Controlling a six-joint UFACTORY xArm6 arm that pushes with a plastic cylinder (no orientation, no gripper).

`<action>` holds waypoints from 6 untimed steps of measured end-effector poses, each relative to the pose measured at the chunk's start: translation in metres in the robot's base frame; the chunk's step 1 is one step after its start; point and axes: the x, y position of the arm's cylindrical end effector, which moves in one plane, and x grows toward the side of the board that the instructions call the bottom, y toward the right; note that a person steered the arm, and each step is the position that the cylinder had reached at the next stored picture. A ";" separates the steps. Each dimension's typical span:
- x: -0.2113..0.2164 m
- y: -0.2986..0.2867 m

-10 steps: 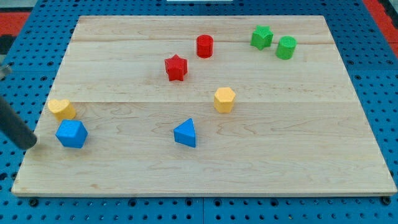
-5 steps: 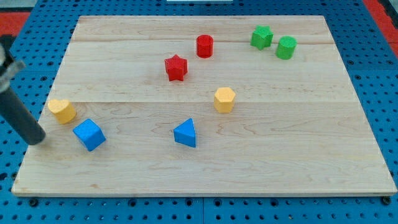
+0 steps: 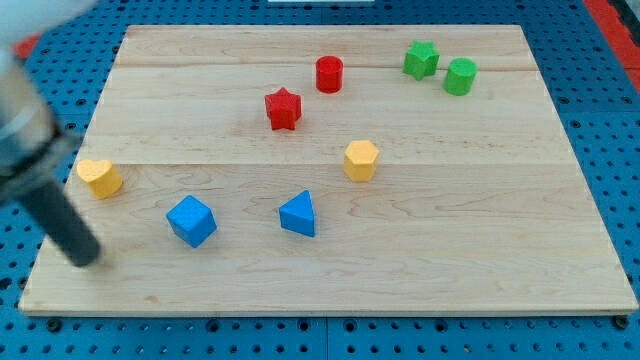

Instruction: Make a semi circle with the blue blocks and semi circle

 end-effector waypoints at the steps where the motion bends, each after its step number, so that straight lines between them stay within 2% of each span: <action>1: -0.057 -0.013; 2: -0.083 0.001; 4: -0.043 0.025; 5: -0.067 -0.036; 6: -0.070 0.021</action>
